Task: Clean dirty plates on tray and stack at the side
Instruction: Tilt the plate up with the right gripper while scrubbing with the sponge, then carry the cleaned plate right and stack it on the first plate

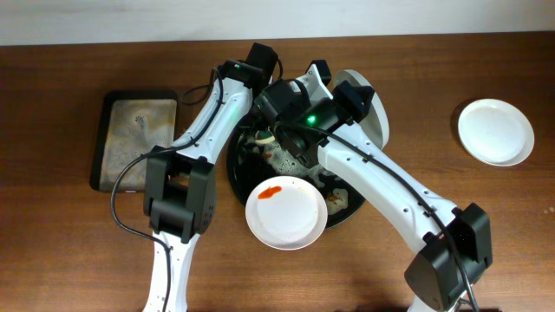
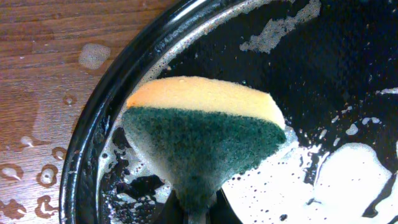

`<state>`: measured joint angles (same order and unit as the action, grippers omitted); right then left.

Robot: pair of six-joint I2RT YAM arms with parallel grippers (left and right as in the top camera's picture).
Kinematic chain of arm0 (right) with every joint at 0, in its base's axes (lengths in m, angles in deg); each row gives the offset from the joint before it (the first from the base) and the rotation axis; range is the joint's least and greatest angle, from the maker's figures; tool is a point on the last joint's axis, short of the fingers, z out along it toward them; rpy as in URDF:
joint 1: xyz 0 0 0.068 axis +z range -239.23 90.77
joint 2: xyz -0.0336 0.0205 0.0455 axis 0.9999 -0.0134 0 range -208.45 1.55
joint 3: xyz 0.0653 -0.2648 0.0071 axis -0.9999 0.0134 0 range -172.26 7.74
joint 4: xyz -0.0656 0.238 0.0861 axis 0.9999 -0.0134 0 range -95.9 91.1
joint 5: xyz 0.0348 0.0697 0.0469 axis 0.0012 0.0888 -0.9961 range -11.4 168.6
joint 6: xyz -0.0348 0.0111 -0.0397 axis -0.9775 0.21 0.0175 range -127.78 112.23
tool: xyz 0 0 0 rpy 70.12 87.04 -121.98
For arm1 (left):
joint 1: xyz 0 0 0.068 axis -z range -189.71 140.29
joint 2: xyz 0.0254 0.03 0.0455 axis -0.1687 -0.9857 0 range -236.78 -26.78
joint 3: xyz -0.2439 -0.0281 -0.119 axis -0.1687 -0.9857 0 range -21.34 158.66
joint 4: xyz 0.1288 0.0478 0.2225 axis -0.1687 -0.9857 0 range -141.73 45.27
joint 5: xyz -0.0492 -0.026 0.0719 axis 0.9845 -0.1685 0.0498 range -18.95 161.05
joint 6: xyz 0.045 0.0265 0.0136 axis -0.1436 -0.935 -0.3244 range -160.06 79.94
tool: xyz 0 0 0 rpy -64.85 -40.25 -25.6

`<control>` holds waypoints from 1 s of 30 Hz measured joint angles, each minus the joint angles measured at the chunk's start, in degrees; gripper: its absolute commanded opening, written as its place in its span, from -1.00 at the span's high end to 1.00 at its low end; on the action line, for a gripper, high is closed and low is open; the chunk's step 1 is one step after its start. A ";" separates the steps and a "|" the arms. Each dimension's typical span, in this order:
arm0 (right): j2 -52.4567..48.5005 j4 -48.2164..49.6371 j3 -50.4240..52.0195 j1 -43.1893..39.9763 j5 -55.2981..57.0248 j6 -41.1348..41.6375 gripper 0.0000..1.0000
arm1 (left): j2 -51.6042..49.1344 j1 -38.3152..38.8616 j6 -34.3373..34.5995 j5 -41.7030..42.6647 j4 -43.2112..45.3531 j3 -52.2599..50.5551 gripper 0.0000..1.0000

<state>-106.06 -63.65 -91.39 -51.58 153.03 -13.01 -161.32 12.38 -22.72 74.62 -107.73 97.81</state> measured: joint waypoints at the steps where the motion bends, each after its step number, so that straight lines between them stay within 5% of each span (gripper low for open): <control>1: 0.00 0.00 0.00 0.00 -0.63 0.28 0.92 | 0.02 0.00 0.00 0.02 0.00 0.00 1.00; 10: 0.00 -3.89 -0.09 -5.51 -20.04 6.36 0.92 | 0.00 0.00 0.00 0.02 -0.70 0.00 1.00; 25: 1.18 -5.68 -0.09 -34.47 -69.42 14.10 0.92 | 0.02 0.00 0.00 0.02 -0.85 0.00 1.00; 30: 1.18 -2.56 -0.09 -43.41 -76.94 18.18 0.92 | 0.02 0.00 0.00 0.00 -0.85 0.00 1.00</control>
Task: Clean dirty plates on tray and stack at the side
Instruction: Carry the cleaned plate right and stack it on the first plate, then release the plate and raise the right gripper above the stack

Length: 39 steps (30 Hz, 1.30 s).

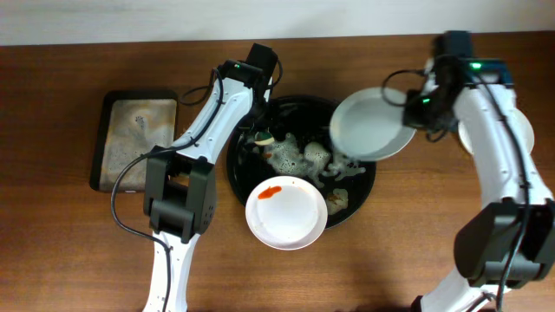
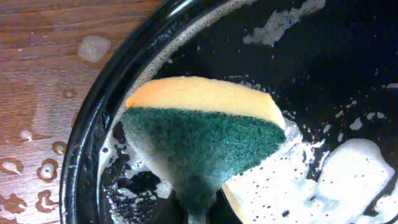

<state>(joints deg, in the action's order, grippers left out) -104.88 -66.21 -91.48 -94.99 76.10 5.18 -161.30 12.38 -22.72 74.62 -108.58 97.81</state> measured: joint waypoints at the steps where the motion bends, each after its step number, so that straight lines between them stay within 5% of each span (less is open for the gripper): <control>1: 0.00 0.98 0.00 -2.27 -0.90 0.94 0.92 | 0.00 0.00 0.00 0.02 0.00 0.00 1.00; 14: -0.68 10.45 -0.02 -27.98 2.49 12.81 0.92 | 0.00 0.00 0.00 0.02 0.00 0.00 1.00; 28: -14.47 16.70 -0.13 -31.95 4.22 13.88 0.89 | -0.02 0.00 0.00 0.02 -0.07 0.00 1.00; 29: -14.56 17.05 -0.13 -31.95 4.35 13.88 0.80 | -0.02 0.00 0.00 0.04 -0.07 0.00 1.00; 32: -14.56 17.55 -0.15 -31.95 4.96 13.86 0.02 | 0.00 0.00 0.00 0.33 -0.07 0.00 1.00; 39: -13.70 15.43 -0.17 -31.98 4.90 12.94 -0.12 | 0.00 0.00 0.00 0.81 -0.11 0.00 1.00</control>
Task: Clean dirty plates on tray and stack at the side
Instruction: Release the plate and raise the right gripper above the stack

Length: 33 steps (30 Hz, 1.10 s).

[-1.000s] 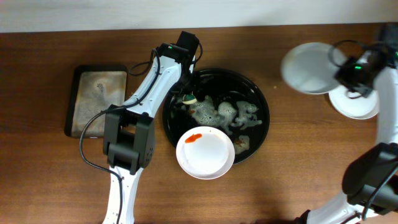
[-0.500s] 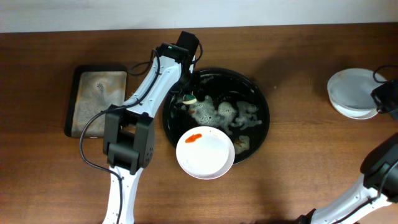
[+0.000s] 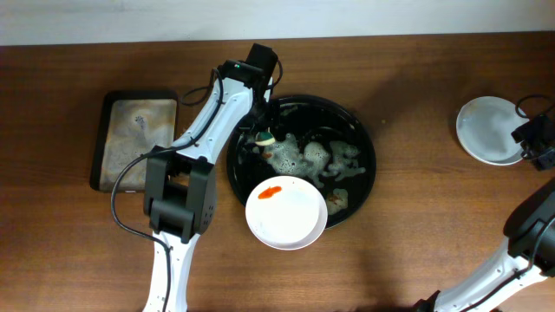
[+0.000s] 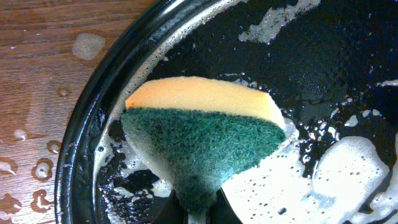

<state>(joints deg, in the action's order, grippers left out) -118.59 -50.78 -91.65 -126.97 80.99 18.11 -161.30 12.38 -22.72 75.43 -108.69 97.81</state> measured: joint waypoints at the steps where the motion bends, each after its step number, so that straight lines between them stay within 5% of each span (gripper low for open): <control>1: 0.63 -0.04 0.02 0.00 -0.48 -0.68 -0.11 | -0.02 0.00 0.00 0.09 0.00 0.00 1.00; 8: 16.31 -7.80 -0.15 1.42 -17.27 -10.86 -0.06 | 0.00 0.00 -0.90 4.61 -1.42 0.00 0.95; 11: 24.44 -19.21 -1.01 7.65 -26.01 -16.00 -0.02 | 0.00 0.00 -1.70 5.68 -3.41 0.00 0.62; 14: 25.53 -28.65 -0.92 17.59 -28.50 -19.63 -0.01 | 0.20 0.00 -2.75 6.21 -4.44 0.02 0.57; 21: 24.83 -30.42 1.92 33.79 -29.27 -21.64 0.01 | 5.22 -0.46 -4.59 6.36 -7.72 0.02 0.45; 26: 24.83 -30.03 1.92 37.68 -28.39 -20.83 0.00 | 7.34 -1.33 -5.44 5.99 -7.56 0.48 0.32; 33: 24.83 -29.11 1.92 37.68 -26.82 -19.65 -0.01 | 7.58 2.91 -3.06 0.48 8.44 -8.74 0.27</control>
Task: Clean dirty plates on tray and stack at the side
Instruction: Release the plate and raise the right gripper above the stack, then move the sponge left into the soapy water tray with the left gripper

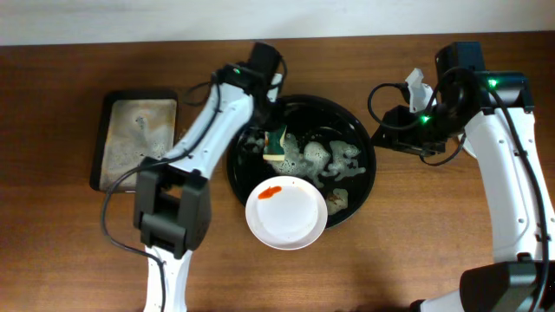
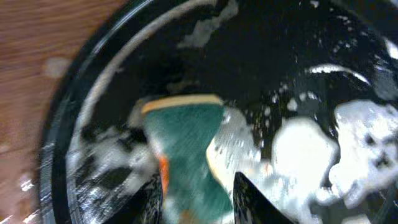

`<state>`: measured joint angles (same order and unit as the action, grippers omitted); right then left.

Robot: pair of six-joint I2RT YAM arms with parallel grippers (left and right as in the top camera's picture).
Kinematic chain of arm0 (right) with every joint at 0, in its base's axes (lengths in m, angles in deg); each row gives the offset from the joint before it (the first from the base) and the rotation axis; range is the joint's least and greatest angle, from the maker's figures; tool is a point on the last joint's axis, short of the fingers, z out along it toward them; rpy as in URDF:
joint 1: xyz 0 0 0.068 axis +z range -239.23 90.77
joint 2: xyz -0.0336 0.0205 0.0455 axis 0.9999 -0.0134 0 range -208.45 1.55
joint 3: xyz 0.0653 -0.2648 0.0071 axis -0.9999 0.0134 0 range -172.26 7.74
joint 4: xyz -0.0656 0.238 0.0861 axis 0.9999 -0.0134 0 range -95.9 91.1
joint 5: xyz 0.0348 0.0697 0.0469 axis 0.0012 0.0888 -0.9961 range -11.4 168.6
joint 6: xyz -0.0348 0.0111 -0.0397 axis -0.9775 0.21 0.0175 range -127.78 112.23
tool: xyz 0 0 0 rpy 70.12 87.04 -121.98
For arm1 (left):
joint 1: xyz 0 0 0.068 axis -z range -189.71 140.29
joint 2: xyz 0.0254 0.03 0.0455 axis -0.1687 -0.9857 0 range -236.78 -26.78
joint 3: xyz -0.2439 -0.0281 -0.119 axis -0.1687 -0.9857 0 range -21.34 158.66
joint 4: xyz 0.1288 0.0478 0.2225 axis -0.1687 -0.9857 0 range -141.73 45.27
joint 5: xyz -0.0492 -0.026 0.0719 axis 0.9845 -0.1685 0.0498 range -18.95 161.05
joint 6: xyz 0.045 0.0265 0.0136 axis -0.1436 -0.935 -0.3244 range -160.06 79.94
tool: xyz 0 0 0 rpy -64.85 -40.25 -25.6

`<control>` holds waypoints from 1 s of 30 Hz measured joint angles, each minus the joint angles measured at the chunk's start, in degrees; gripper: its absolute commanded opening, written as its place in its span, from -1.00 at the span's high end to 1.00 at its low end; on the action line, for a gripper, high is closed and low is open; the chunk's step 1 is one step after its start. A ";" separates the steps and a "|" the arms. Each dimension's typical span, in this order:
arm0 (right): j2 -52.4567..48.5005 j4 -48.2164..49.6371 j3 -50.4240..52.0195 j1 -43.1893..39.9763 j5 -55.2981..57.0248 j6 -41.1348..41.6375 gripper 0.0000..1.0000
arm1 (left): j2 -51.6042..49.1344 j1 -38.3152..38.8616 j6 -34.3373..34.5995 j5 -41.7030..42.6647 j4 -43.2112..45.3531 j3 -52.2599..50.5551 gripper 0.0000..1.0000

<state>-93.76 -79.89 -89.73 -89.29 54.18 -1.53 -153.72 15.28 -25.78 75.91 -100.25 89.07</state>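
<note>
A round black tray (image 1: 362, 178) full of suds holds a white plate with a red smear (image 1: 286, 212) at its front edge. A green-and-yellow sponge (image 1: 276, 141) lies in the tray's left part; the blurred left wrist view also shows the sponge (image 2: 186, 140). My left gripper (image 2: 196, 183) stands over it, jaws spread to either side of it. My right gripper (image 1: 395, 134) hangs just off the tray's right rim, and its jaws cannot be made out. The cleaned plates at the far right are hidden under the right arm.
A grey rectangular metal tray (image 1: 139, 139) with residue sits left of the black tray. Water drops wet the wood (image 2: 56, 65) by the tray's left rim. The right arm (image 1: 503, 147) spans the table's right side.
My left gripper has opened and the sponge, held upright before, now lies lower in the suds between the jaws. My right arm has come back from the table's right edge to the tray's right rim.
At first my right arm reached over the tray at a white plate while the left held the sponge by the left rim. Then the right carried that plate clear to the right. Later the plate lay at the far right. Now the right arm is back by the tray.
</note>
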 measured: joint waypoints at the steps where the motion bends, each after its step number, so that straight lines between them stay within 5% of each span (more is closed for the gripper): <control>1: 0.00 -0.02 0.00 0.00 0.13 -0.02 -0.01 | 0.00 0.79 0.55 -1.11 1.33 -1.55 0.28; 19: -0.02 0.00 0.00 0.00 0.57 -0.02 -0.01 | -0.57 3.56 6.38 -10.93 7.04 -9.18 0.31; 21: -0.02 0.00 0.00 0.00 0.57 0.00 -0.01 | -1.64 3.61 6.40 -10.91 7.06 -9.18 0.48; 24: -0.02 0.00 0.00 0.00 0.57 0.02 -0.01 | -3.17 3.82 6.80 -10.95 7.50 -9.18 0.98; 30: -0.02 0.00 0.00 0.00 0.57 0.02 -0.01 | -3.32 3.87 6.75 -10.93 3.15 -6.86 1.00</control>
<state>-93.78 -79.89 -89.73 -89.29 54.74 -1.51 -157.04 19.15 -19.03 64.98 -97.11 82.20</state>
